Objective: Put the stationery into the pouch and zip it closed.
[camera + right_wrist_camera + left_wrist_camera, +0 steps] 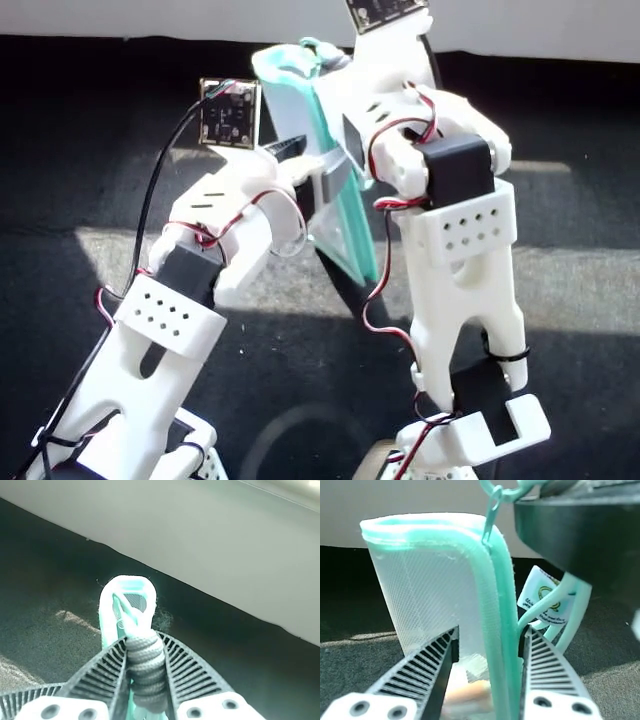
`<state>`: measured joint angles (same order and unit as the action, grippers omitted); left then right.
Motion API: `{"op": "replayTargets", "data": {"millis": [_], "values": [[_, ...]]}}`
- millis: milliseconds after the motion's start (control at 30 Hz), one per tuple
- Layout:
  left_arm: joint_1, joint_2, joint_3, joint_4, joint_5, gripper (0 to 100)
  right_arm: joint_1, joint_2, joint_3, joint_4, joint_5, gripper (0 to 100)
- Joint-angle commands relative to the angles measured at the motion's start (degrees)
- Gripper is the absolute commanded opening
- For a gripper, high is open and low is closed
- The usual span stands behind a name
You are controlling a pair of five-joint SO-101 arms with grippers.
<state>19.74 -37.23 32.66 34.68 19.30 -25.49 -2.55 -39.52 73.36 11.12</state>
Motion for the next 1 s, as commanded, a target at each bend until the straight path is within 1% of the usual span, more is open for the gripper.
{"op": "replayTargets", "data": {"millis": [0, 133, 300, 467, 600, 967], "values": [[-0.6, -1.6, -1.0, -1.0, -0.6, 21, 2.2, -3.6, -3.0, -0.1, -0.3, 0.5], [-0.5, -5.1, -1.8, 1.6, -0.7, 21, 4.3, -3.6, -2.9, -0.5, -0.3, 0.5], [-0.8, -9.5, -1.6, 1.6, -0.9, 21, 4.5, -3.6, -2.9, -0.5, -0.3, 0.5], [-0.5, -6.0, -1.7, 1.2, -0.6, 21, 3.5, -4.0, -3.3, 0.0, -0.5, 0.5], [-0.5, -1.3, -1.8, -1.7, -0.6, 21, 1.6, -4.2, -3.3, 0.0, -0.5, 0.5], [-0.3, -1.1, -2.9, -2.0, -0.5, 21, 1.2, -3.8, -3.3, 0.0, -0.5, 0.5]]}}
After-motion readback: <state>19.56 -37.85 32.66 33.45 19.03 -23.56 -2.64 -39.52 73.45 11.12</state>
